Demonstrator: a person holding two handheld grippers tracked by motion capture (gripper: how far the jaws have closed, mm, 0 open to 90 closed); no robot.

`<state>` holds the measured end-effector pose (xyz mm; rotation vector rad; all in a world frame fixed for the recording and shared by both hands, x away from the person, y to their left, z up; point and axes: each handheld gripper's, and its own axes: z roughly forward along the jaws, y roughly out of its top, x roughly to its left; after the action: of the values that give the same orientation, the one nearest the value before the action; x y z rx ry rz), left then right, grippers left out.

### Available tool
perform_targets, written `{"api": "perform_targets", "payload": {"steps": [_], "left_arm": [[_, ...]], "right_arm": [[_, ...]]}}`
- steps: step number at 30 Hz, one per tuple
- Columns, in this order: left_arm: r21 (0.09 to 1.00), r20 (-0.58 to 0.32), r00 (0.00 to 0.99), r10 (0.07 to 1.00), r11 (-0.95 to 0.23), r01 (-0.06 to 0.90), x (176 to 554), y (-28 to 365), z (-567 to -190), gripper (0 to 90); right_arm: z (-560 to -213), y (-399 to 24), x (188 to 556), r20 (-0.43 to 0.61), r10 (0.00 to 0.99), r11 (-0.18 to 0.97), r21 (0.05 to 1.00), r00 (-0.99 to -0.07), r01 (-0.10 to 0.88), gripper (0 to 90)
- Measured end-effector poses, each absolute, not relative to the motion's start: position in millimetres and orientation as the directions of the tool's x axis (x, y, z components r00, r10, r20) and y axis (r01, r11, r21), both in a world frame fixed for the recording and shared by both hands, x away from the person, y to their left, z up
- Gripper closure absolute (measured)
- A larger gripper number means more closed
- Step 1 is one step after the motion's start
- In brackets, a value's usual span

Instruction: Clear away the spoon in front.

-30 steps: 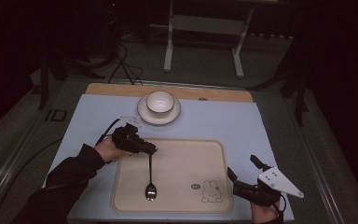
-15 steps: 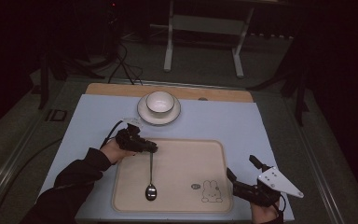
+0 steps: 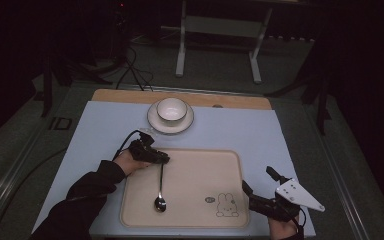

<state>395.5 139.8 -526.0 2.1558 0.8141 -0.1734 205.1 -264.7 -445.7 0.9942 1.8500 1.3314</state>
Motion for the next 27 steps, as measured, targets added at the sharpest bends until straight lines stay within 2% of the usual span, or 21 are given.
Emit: {"api": "perform_targets", "payload": {"steps": [8,11,19,21,27], "left_arm": [[0.623,-0.327,0.765,0.554,-0.482,0.615,393.9,133.9,-530.5,70.0],[0.628,-0.316,0.755,0.574,-0.47,0.62,393.5,132.5,-529.9,64.8],[0.624,-0.277,0.75,0.601,-0.48,0.616,391.3,126.7,-527.1,59.4],[0.621,-0.245,0.743,0.622,-0.488,0.613,390.8,124.7,-525.7,59.3],[0.609,-0.224,0.727,0.649,-0.489,0.625,389.2,124.1,-521.8,59.4]], "right_arm": [[-445.6,-264.4,204.7,-0.067,0.857,0.198,0.958,-0.512,0.208,12.3],[-445.5,-263.8,204.6,-0.069,0.855,0.201,0.958,-0.515,0.206,12.3],[-445.8,-263.5,204.8,-0.066,0.853,0.201,0.957,-0.519,0.208,12.3],[-445.7,-263.3,204.7,-0.067,0.852,0.202,0.957,-0.519,0.209,12.3],[-445.7,-263.2,204.6,-0.068,0.851,0.203,0.957,-0.521,0.208,12.3]]}}
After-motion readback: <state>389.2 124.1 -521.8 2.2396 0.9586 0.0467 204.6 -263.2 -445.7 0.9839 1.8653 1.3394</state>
